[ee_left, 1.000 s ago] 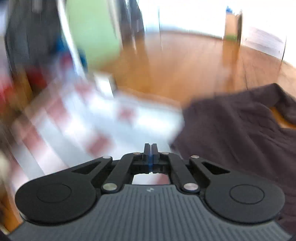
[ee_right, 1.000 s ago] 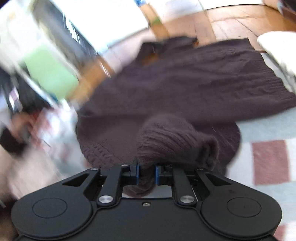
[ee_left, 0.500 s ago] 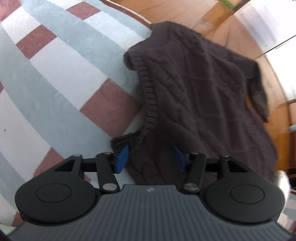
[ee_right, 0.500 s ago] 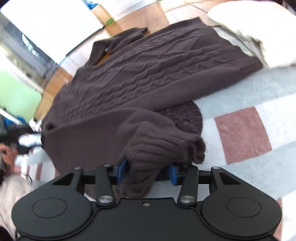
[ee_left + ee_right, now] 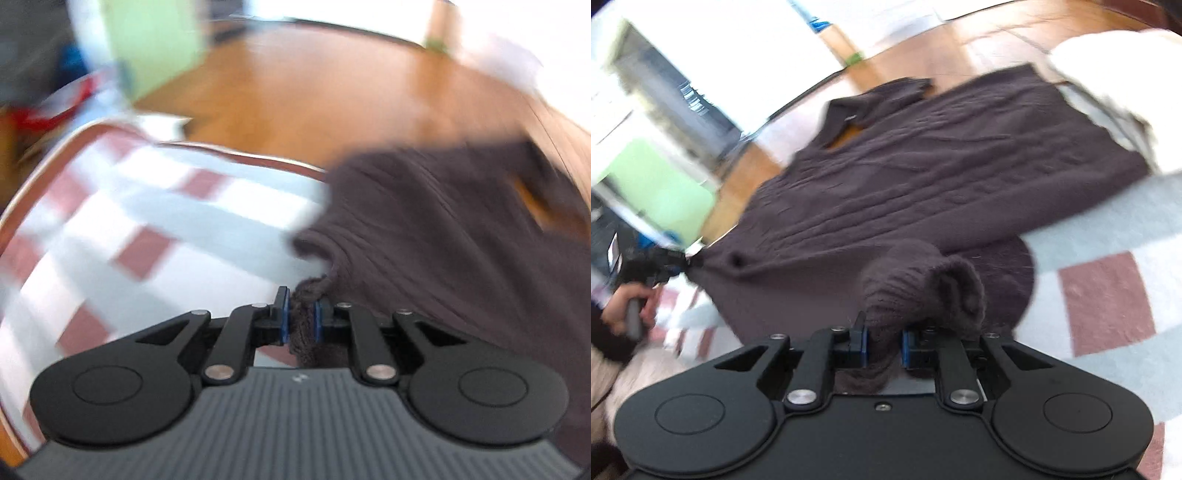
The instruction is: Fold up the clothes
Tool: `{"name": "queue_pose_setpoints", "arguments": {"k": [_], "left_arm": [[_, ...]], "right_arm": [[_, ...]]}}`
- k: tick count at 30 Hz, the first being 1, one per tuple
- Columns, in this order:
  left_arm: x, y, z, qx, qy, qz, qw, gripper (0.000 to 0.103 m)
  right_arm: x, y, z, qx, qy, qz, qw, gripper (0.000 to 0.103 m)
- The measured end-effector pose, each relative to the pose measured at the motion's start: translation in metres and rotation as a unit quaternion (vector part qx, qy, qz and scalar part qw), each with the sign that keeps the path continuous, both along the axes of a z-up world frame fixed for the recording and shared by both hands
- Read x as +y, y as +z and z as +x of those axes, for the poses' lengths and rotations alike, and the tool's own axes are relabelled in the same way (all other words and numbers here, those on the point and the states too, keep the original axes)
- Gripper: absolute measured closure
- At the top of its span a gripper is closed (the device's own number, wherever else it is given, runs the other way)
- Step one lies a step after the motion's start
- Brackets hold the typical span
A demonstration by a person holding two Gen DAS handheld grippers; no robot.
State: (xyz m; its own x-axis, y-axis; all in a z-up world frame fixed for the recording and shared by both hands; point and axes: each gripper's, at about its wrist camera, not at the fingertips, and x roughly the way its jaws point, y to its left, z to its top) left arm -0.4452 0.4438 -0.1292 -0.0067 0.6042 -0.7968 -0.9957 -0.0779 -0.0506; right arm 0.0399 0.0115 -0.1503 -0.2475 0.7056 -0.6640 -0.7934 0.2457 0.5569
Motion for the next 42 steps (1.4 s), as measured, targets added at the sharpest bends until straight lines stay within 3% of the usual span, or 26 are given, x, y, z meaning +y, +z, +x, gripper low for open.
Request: {"name": "queue_pose_setpoints", "arguments": {"k": [2,4,6,10,14,15,17,19,21,23,26,29,31,32,34,37,40,42], "left_arm": [[0.009,-0.017,-0.009,-0.033,0.004,-0.054,0.9980,0.090],[0.015,-0.030,-0.009,-0.042,-0.002,-0.094,0.9947,0.089],[0.017,-0.032,0.000,-0.011,-0.007,-0.097,0.9952,0.085],[0.009,-0.022,0.006,0.025,0.002,-0.068,0.9974,0.083],[0.003,0.005,-0.008,-0.015,0.028,-0.045,0.9985,0.083],[0.001,0.012,-0.010,-0.035,0.028,-0.037,0.9983,0.082],[0.000,0.027,-0.004,-0.066,0.009,-0.019,0.9976,0.079],[-0.007,0.047,0.018,-0.050,-0.016,0.021,0.9984,0.077],[-0.008,0.065,0.051,-0.043,-0.069,0.043,0.9958,0.069],[-0.006,0.078,0.085,-0.067,-0.128,0.042,0.9886,0.058],[0.002,0.080,0.142,-0.109,-0.212,-0.014,0.9710,0.058],[0.003,0.070,0.198,-0.119,-0.287,-0.070,0.9479,0.058],[0.000,0.057,0.226,-0.097,-0.312,-0.086,0.9411,0.058],[-0.004,0.050,0.237,-0.078,-0.323,-0.082,0.9395,0.058],[-0.017,0.035,0.253,-0.022,-0.330,-0.031,0.9431,0.058],[-0.044,0.014,0.267,0.016,-0.361,0.017,0.9322,0.052],[-0.041,-0.007,0.272,-0.013,-0.367,-0.043,0.9290,0.052],[-0.033,-0.016,0.271,-0.020,-0.360,-0.057,0.9310,0.052]], "right_arm": [[0.008,-0.008,-0.006,0.007,0.039,-0.035,0.999,0.080],[0.019,-0.021,-0.015,-0.031,0.049,-0.086,0.995,0.077],[0.019,-0.022,-0.017,-0.047,0.045,-0.094,0.993,0.068],[0.012,-0.015,-0.014,-0.060,0.028,-0.077,0.995,0.065],[0.001,0.001,-0.002,-0.072,-0.011,-0.048,0.996,0.059],[-0.002,0.006,0.004,-0.073,-0.026,-0.040,0.996,0.053],[-0.004,0.018,0.019,-0.076,-0.055,-0.037,0.995,0.049],[0.003,0.033,0.039,-0.082,-0.066,-0.051,0.993,0.049],[0.013,0.053,0.061,-0.091,-0.074,-0.072,0.990,0.048],[0.022,0.075,0.079,-0.092,-0.085,-0.086,0.988,0.043],[0.034,0.090,0.104,-0.055,-0.106,-0.105,0.987,0.039],[0.047,0.076,0.121,-0.013,-0.136,-0.132,0.982,0.038],[0.055,0.067,0.133,0.015,-0.157,-0.150,0.976,0.038],[0.059,0.063,0.139,0.029,-0.167,-0.159,0.973,0.038],[0.066,0.050,0.148,0.049,-0.186,-0.173,0.966,0.038],[0.065,0.014,0.151,0.033,-0.222,-0.175,0.959,0.038],[0.058,-0.020,0.155,0.028,-0.268,-0.165,0.949,0.038],[0.053,-0.035,0.159,0.020,-0.299,-0.143,0.943,0.039]]}}
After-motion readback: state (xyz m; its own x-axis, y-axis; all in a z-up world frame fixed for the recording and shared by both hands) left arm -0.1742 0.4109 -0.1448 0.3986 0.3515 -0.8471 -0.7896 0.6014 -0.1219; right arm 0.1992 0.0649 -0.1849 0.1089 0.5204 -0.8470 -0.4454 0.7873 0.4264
